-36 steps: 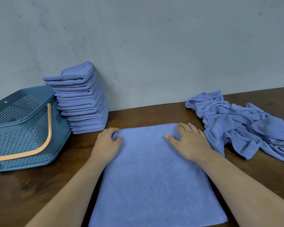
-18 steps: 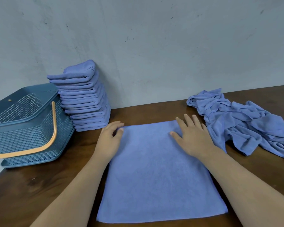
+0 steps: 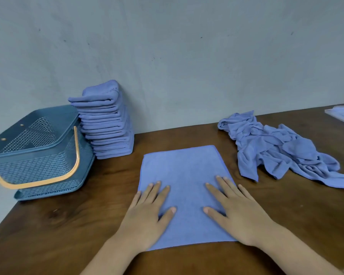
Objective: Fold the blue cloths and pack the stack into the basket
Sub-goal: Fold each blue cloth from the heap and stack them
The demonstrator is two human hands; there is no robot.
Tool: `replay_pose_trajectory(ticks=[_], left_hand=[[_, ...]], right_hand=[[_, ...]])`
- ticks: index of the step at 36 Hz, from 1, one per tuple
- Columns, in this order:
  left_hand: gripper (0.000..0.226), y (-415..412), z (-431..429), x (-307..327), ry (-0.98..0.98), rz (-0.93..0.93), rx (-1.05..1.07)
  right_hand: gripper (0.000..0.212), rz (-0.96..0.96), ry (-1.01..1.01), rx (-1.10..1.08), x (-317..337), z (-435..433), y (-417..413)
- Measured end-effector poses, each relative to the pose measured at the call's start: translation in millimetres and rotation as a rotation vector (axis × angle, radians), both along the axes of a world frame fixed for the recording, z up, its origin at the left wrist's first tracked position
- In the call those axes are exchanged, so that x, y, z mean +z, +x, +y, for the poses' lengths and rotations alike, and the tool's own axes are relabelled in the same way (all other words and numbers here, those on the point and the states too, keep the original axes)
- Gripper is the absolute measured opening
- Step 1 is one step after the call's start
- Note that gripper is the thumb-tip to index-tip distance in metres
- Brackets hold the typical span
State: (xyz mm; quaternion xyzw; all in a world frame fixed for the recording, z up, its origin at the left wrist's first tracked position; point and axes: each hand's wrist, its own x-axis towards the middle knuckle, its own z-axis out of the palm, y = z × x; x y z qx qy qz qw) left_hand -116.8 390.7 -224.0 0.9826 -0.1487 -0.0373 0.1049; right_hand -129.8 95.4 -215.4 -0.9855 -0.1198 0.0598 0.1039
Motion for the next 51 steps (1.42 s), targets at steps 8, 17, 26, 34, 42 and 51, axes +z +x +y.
replay_pose_trajectory(ticks=[8,17,26,34,42,51], left_hand=[[0.069,-16.5,11.6,3.5,0.028,-0.129,0.055],[0.065,-59.9,-48.0,2.1,-0.055,-0.031,-0.191],[0.049,-71.7,-35.5,-4.4,-0.184,-0.187,-0.288],[0.010,-73.1,-35.3,-17.6,-0.226,-0.443,-0.302],[0.013,-74.1,-37.7,-10.3,-0.261,-0.342,-0.216],[0.025,-74.3,-67.5,-7.3,-0.186,-0.432,-0.217]], right_hand=[[0.080,-0.185,-0.030,-0.121,-3.2,-14.5,-26.7],[0.064,-0.178,0.019,0.102,-7.9,6.9,-45.8],[0.059,-0.250,0.064,0.146,-9.1,5.9,-49.5],[0.020,-0.419,0.249,0.255,-17.1,4.8,-55.3],[0.030,-0.395,0.233,0.255,-13.4,6.4,-58.2],[0.017,-0.420,0.243,0.272,-12.4,5.4,-58.5]])
